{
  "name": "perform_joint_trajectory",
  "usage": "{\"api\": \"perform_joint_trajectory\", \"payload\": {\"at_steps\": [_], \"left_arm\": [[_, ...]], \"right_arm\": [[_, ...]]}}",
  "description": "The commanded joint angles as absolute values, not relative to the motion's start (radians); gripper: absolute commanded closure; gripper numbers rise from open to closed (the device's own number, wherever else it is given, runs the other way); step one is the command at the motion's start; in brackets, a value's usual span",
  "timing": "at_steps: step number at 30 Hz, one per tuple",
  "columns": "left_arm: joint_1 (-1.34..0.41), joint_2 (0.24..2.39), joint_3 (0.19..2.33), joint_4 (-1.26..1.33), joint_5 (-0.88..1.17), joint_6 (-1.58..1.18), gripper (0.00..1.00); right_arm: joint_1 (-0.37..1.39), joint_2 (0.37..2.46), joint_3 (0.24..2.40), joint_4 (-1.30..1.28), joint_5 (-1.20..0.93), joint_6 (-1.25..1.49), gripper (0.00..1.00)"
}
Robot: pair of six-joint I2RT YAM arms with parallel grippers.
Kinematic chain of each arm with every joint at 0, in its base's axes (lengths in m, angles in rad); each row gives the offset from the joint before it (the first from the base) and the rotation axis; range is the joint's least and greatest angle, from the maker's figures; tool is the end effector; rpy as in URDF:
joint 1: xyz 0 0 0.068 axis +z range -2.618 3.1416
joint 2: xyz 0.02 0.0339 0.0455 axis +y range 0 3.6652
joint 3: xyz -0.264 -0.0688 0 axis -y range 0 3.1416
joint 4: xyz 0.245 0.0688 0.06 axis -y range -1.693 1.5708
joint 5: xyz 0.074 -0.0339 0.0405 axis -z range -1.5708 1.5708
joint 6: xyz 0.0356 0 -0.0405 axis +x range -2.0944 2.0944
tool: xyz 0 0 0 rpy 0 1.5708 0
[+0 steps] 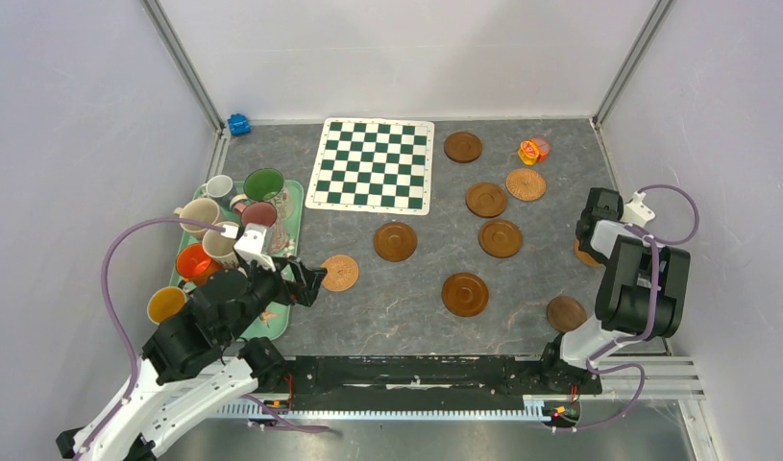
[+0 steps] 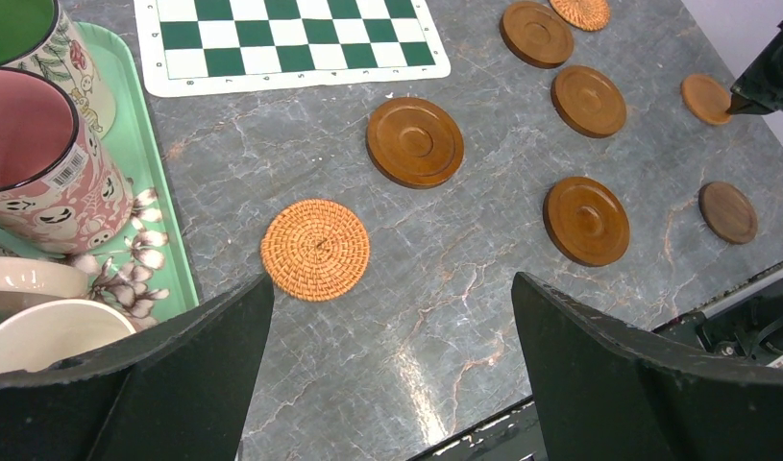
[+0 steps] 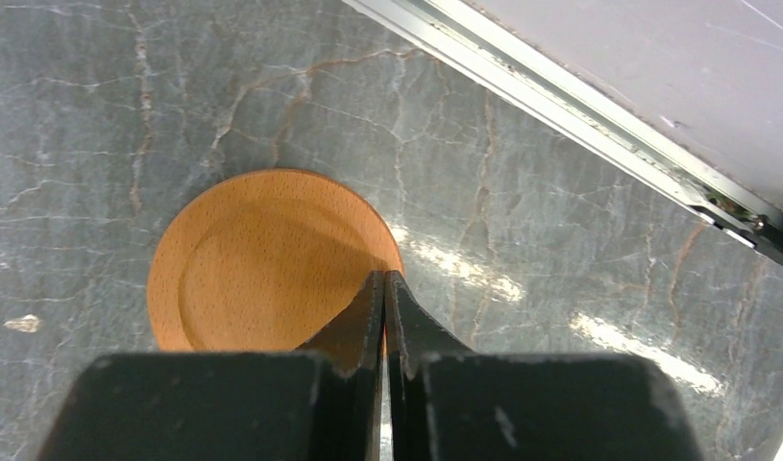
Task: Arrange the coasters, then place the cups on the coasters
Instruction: Move the coaster to the corner of the board.
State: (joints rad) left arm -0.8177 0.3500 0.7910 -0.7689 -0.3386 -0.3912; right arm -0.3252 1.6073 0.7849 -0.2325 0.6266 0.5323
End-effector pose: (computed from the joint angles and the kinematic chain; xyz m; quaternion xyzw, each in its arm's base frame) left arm 0.0564 -0.0428 0.3282 0.0737 0.8040 -0.2134 0.5501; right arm 0.2691 -0.1128 0.1492 0.4539 0.8039 -0.2713 0.2722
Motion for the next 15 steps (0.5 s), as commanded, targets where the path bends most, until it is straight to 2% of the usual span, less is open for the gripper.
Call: {"api": "perform_joint_trajectory", "payload": {"at_steps": [1,15], "left_arm": [[-0.822,0.359,0.791,-0.737,-0.340,-0.381,0.00],[-0.821,0.349,0.792,-0.736,-0.327,-0.382,0.00]], "right_arm": [[-0.346,1.620,0.716,-0.406,0.675,0.556,1.00],[-0.297,1.502,0.860,-0.447,0.551,0.469,1.00]]}}
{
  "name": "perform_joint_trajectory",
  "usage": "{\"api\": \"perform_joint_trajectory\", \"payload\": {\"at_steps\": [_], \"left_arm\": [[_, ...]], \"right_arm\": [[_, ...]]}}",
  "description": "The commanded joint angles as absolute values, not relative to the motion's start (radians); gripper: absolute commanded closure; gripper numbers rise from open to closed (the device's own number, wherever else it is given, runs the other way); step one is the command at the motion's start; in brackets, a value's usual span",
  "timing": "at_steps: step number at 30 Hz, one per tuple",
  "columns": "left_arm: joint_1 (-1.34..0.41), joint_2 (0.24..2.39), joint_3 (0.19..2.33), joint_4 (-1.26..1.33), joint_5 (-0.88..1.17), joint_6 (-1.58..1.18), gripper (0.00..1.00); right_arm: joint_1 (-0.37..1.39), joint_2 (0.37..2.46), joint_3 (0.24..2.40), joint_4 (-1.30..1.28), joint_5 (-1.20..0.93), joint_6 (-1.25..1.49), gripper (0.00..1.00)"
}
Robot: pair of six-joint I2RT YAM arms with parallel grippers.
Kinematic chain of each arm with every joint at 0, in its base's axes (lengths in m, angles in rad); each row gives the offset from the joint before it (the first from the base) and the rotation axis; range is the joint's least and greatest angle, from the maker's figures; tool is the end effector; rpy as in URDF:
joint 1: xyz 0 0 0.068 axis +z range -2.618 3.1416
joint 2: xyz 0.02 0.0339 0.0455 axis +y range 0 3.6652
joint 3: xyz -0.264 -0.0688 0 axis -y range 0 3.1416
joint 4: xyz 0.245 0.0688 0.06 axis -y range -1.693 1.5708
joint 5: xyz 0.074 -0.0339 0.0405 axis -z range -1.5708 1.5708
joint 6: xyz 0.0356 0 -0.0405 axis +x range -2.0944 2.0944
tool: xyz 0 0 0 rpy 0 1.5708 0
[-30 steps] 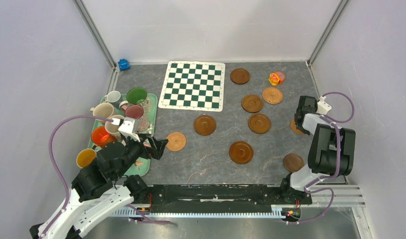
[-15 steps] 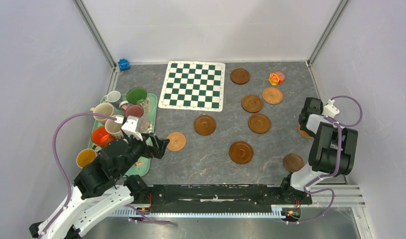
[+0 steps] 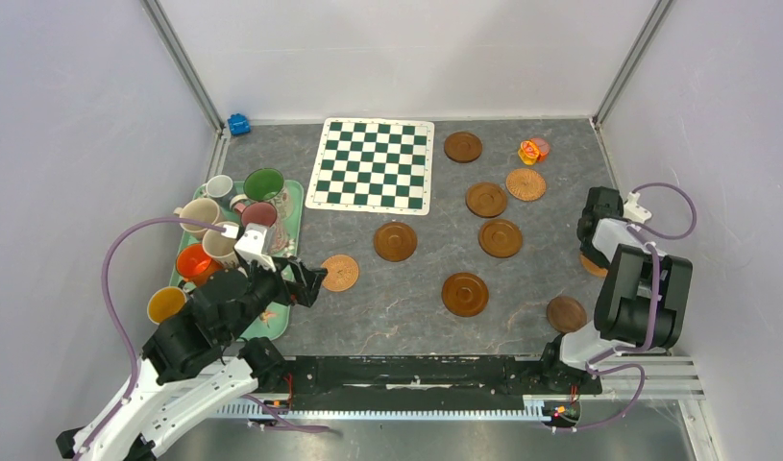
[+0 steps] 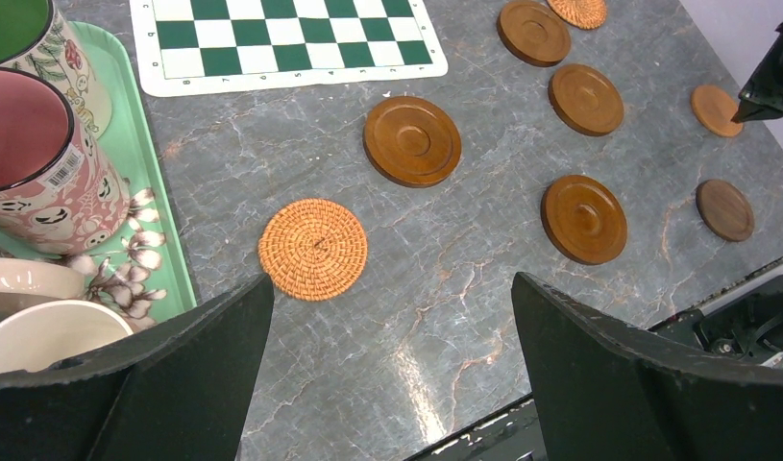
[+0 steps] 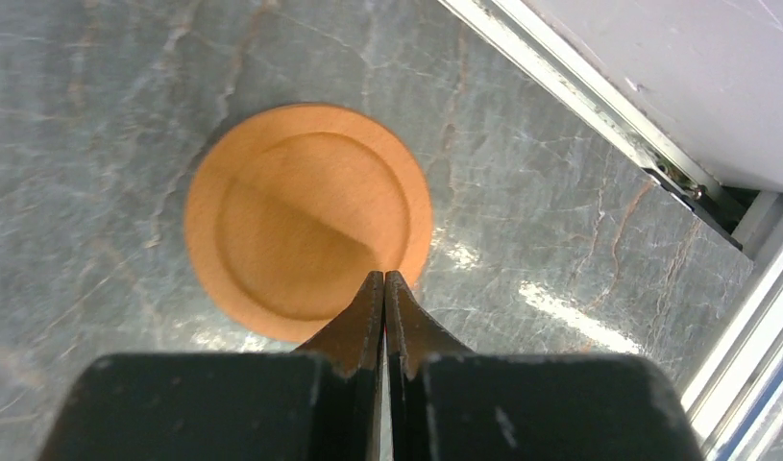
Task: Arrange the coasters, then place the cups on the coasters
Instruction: Move the coaster to the corner of the board.
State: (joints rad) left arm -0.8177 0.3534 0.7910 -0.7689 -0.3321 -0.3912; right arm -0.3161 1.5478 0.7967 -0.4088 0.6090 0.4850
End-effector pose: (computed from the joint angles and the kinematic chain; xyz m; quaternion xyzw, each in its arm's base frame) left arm 0.0568 -0.0436 0.3280 0.0761 0.8050 -0.2148 0.5478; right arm 0.2552 -0.1049 0.1595 0.4205 0.8362 -0.2760 0.2187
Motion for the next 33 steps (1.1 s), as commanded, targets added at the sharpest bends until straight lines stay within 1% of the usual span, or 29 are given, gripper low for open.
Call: {"api": "perform_joint_trajectory", "payload": {"at_steps": [1,3,5,7,11,15,23,33], "left_arm": [[-0.822,0.346,0.792,-0.736,-0.327,-0.381,0.00],[-0.822,0.338,0.790,-0.736,-0.328,-0.380,0.00],[-0.822,0.330,0.790,-0.736,-0.328,-0.380,0.00],[-0.822,0.326,0.788,-0.736,-0.328,-0.380,0.00],[-0.822,0.322,0.788,-0.736,-0.326,-0.380,0.00],[-0.822,0.316,0.789,-0.737,-0.330,-0.380,0.00],[-0.822,0.302,0.784,-0.738,-0.350,-0.376,0.00],[-0.822,0.310,0.785,-0.736,-0.342,-0.374,0.00]], "right_arm": [[-0.285,1.500,0.864,-0.448,0.533,0.464,1.00],[-0.258,1.493,0.864,-0.445,0.509,0.451,1.00],[-0.230,1.475,0.847,-0.372,0.392,0.360,1.00],[-0.204,1.456,0.823,-0.281,0.217,0.269,1.00],[-0.148,1.436,0.804,-0.148,0.070,0.213,1.00],[-0.130,1.456,0.798,-0.010,0.004,0.230,1.00],[-0.129,1.594,0.839,0.227,-0.144,0.336,1.00],[-0.129,1.765,0.977,0.232,-0.141,0.373,1.00]]}}
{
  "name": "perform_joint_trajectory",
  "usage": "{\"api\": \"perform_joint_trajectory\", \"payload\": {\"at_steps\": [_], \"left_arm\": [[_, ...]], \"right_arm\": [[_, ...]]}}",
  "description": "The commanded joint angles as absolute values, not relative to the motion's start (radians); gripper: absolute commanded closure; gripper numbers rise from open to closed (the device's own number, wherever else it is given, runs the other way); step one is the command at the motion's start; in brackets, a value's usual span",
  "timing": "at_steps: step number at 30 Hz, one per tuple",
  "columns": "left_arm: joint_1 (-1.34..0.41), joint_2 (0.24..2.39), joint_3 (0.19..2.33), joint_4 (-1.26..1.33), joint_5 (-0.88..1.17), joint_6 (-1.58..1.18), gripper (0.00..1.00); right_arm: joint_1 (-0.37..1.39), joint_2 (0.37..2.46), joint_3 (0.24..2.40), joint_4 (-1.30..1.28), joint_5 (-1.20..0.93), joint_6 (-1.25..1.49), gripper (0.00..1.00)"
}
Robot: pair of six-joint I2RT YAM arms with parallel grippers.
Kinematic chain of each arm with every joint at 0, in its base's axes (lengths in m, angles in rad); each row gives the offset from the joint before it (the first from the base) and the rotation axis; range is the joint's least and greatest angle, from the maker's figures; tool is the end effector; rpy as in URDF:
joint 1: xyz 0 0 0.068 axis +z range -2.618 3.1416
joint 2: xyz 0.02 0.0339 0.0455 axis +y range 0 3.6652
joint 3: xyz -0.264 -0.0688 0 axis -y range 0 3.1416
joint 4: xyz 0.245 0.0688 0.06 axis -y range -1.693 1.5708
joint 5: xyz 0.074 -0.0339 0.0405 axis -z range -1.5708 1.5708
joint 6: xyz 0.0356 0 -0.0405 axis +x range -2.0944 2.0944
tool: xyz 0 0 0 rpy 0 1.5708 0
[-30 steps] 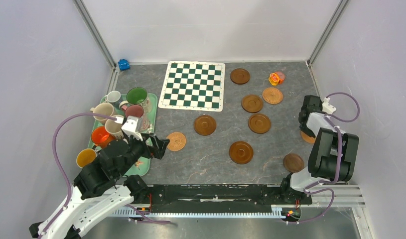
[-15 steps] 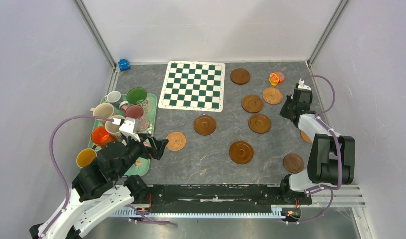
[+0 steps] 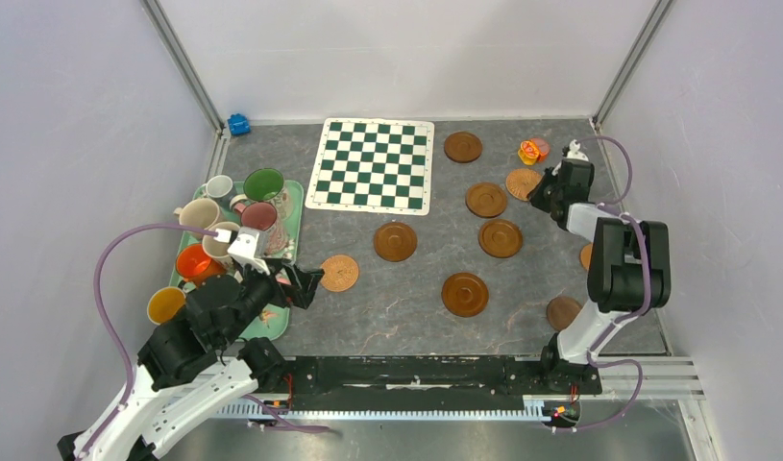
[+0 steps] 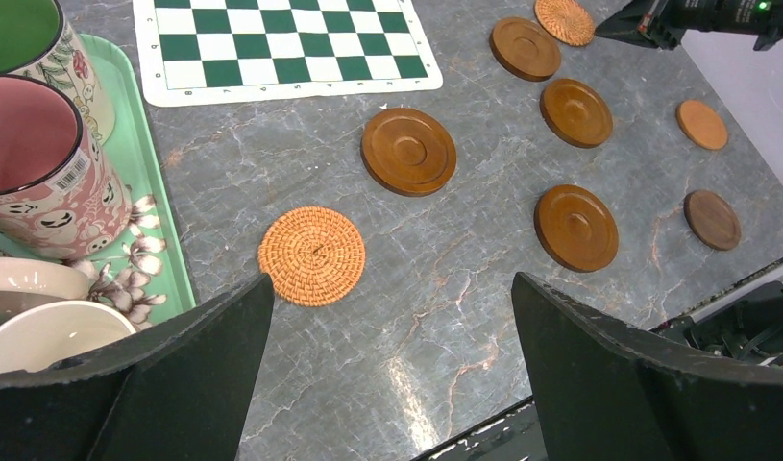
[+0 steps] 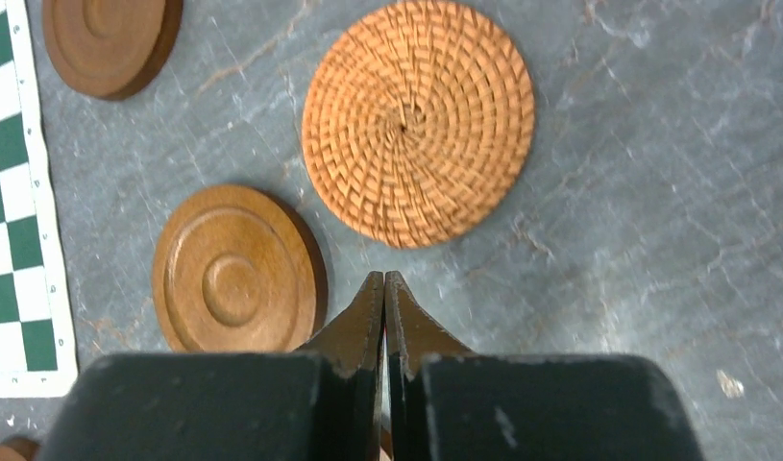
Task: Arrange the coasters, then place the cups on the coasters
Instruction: Move the coaster to the corner of the board, then move the coaster to the center of the board.
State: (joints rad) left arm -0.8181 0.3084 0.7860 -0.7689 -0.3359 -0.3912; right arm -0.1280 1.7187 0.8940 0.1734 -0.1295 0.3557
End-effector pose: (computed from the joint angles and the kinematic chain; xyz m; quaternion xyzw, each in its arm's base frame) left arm 0.0506 -0.0369 0.3286 0.0700 0.7941 -0.2243 0.5605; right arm 0.3539 -0.0409 0.1692 0.1863 0.8751 0.1079 0.4333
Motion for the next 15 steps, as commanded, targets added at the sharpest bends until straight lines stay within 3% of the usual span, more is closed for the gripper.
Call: {"api": "perform_joint_trajectory", "payload": {"at_steps": [1,15], "left_arm": [[-0.822,0.309,0.785,-0.737,-0.343,-0.374,0.00],[-0.822,0.318,0.784,-0.737,-0.351,-0.372,0.00]], "right_arm": [[-0.128,1.779,0.986,0.231,-0.136,0.370,1.00],[-0.128,1.909,1.102,0.063,0.066,0.411,1.00]]}}
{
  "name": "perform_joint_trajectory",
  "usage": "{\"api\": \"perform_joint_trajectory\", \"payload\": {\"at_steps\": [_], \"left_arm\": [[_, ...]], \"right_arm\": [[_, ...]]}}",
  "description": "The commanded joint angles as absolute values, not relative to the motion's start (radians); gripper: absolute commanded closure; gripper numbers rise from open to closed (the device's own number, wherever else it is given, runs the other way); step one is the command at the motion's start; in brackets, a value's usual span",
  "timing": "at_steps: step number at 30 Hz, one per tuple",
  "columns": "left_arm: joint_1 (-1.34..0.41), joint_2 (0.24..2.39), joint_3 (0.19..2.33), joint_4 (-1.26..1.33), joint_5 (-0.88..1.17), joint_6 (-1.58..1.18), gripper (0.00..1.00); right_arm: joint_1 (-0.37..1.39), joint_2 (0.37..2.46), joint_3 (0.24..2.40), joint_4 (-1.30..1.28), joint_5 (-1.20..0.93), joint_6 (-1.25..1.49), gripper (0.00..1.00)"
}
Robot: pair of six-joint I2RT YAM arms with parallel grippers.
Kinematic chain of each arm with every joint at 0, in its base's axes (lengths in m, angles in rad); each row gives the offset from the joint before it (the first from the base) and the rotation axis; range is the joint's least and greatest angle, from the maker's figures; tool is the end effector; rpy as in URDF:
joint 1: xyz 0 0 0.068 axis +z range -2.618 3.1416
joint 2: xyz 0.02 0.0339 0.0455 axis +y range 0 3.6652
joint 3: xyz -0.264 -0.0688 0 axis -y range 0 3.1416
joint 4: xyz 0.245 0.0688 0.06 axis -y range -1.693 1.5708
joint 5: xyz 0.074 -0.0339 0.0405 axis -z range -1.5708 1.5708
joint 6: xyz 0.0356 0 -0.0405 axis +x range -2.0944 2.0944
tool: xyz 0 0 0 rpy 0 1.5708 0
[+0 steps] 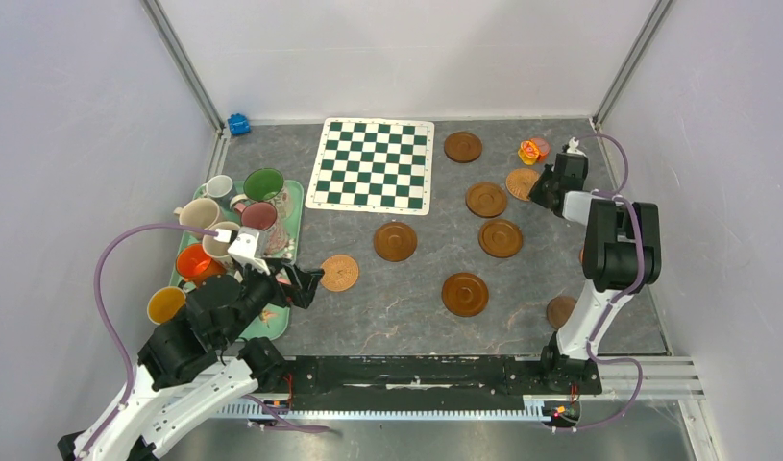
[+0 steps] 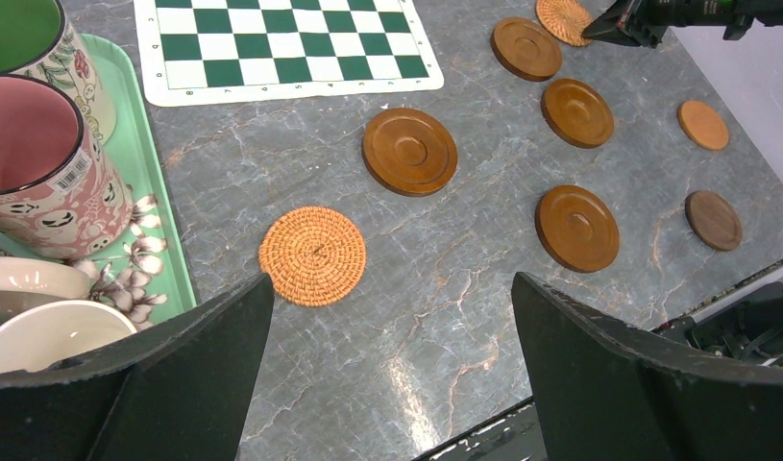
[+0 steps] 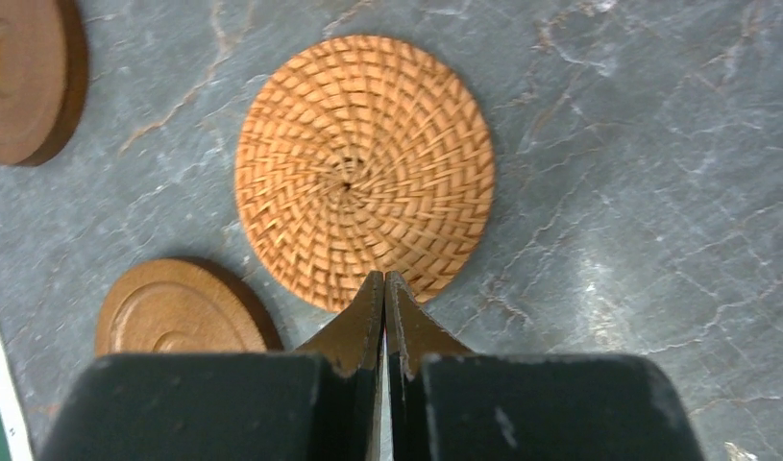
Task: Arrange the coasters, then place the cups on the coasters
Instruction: Move the coaster to the center of the board.
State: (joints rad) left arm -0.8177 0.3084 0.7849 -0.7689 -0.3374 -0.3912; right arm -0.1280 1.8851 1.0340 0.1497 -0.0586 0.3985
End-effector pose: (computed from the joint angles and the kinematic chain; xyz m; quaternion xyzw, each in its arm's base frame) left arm 0.0508 -0.0369 0.3283 0.0696 0.7945 -0.2233 0.5605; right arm 0.3890 -0.0480 0.1492 0.2240 0.8786 0.0831 0.4135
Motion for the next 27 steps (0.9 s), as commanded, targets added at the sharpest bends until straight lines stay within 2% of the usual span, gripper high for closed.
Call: {"api": "perform_joint_trajectory", "payload": {"at_steps": [1,14,27], "left_arm": [[-0.822,0.320,0.785,-0.737,-0.351,-0.372,0.00],[-0.822,0.350,0.787,-0.737,-0.352,-0.373,0.00],[-0.822,0.362,0.787,-0.738,-0.351,-0.370,0.00]], "right_arm": [[-0.130,1.915,1.107,0.042,0.089,0.412,1.00],[-0.215,1.853,0.996,0.002,0.192,0.452,1.00],[-0.240,1.740,0.921,-0.094,0.460,0.407,1.00]]}}
